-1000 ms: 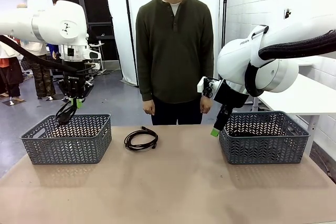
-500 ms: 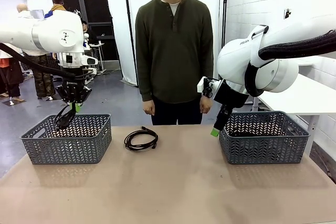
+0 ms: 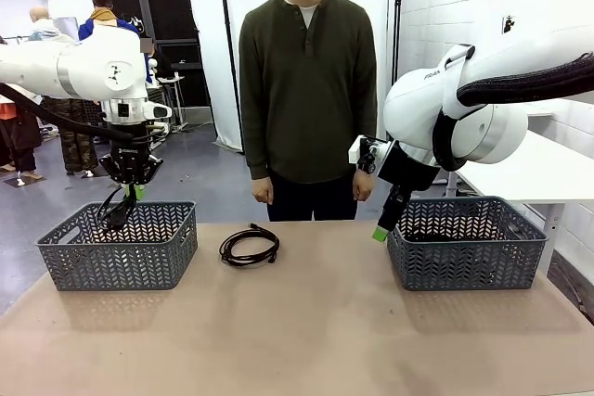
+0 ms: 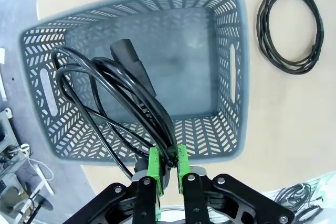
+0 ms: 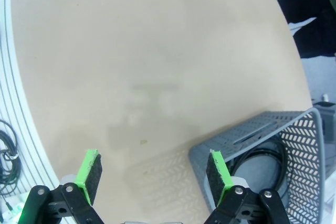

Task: Organize the cables according to human instructions.
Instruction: Pick up a bundle of cables and place it in the basket indicated by the human.

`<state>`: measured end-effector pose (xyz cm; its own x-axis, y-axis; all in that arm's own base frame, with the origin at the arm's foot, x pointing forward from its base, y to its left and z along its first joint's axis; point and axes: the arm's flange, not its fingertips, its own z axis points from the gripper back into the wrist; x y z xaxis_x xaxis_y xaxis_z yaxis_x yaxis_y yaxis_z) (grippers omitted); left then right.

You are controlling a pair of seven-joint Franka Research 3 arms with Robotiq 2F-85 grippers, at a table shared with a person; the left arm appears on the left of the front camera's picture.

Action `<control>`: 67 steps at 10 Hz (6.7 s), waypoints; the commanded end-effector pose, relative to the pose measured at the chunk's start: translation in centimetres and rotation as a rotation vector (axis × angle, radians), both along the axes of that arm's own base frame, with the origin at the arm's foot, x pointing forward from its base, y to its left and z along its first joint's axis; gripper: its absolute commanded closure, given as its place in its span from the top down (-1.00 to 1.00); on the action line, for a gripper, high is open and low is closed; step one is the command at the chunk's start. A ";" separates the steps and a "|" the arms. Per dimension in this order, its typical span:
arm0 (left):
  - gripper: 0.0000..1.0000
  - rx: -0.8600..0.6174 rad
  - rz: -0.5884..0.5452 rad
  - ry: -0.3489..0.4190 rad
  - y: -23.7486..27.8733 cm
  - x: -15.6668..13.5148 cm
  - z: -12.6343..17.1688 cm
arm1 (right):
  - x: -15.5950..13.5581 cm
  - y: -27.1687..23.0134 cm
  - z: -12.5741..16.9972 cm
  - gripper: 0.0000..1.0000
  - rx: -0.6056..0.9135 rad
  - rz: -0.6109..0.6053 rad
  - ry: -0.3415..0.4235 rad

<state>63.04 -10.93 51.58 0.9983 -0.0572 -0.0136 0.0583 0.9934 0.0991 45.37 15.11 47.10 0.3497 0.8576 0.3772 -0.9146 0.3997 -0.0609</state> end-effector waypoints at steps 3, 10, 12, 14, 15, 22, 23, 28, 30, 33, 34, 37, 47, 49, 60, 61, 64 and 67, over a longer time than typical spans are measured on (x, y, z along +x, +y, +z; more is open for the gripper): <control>-0.53 -0.055 0.041 -0.028 0.6 -0.4 -0.9 | 0.0 0.0 -0.2 1.00 0.003 -0.003 -0.003; 1.00 -0.090 0.073 -0.048 0.8 -0.9 -0.1 | 0.0 0.0 -0.2 1.00 0.003 -0.003 -0.003; 1.00 -0.112 0.080 -0.054 0.6 -1.5 -0.2 | 0.0 0.0 -0.2 1.00 0.003 -0.003 -0.003; 1.00 -0.133 0.085 -0.073 0.2 -2.0 0.1 | 0.0 0.0 -0.2 1.00 0.003 -0.003 -0.003; 1.00 -0.156 0.105 -0.087 -0.1 -2.3 0.6 | 0.0 0.0 -0.2 1.00 0.003 -0.003 -0.003; 1.00 -0.133 0.041 -0.033 -0.2 -2.7 -0.1 | 0.0 0.0 -0.2 1.00 0.003 -0.003 -0.003; 1.00 -0.155 0.001 -0.027 -0.1 -4.6 0.0 | 0.0 0.0 -0.2 1.00 0.003 -0.003 -0.003; 1.00 -0.189 -0.298 -0.101 -1.8 -13.4 -0.3 | 0.0 0.0 -0.2 1.00 0.003 -0.003 -0.003; 1.00 -0.204 -0.439 -0.150 -2.9 -15.6 -1.0 | 0.0 0.0 -0.2 1.00 0.003 -0.003 -0.003; 1.00 -0.276 -0.552 -0.231 -4.4 -19.2 -2.7 | 0.0 0.0 -0.2 1.00 0.003 -0.003 -0.003; 1.00 -0.296 -0.554 -0.250 -4.5 -20.0 -3.1 | 0.0 0.0 -0.2 1.00 0.003 -0.003 -0.003; 1.00 -0.319 -0.582 -0.239 -4.4 -20.8 -4.1 | 0.0 0.0 -0.2 1.00 0.003 -0.003 -0.003; 1.00 -0.289 -0.550 -0.235 -4.9 -20.6 -3.7 | 0.0 0.0 -0.2 1.00 0.003 -0.003 -0.003; 1.00 -0.289 -0.550 -0.235 -4.9 -20.6 -3.7 | 0.0 0.0 -0.2 1.00 0.003 -0.003 -0.003; 1.00 -0.289 -0.550 -0.235 -4.9 -20.6 -3.7 | 0.8 0.6 0.0 1.00 -0.013 -0.047 -0.013; 1.00 -0.289 -0.550 -0.235 -4.9 -20.6 -3.7 | 2.2 1.4 0.3 1.00 -0.010 -0.112 -0.002; 1.00 -0.289 -0.550 -0.235 -4.9 -20.6 -3.7 | 6.4 5.1 1.2 1.00 -0.027 -0.230 0.042; 1.00 -0.289 -0.550 -0.235 -4.9 -20.6 -3.7 | 11.2 10.2 1.3 1.00 -0.024 -0.323 0.105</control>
<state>42.42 -15.89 47.77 0.7930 -0.5366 0.2884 0.5818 0.8075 -0.0972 54.59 23.89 47.98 0.6000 0.7251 0.3380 -0.7663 0.6422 -0.0172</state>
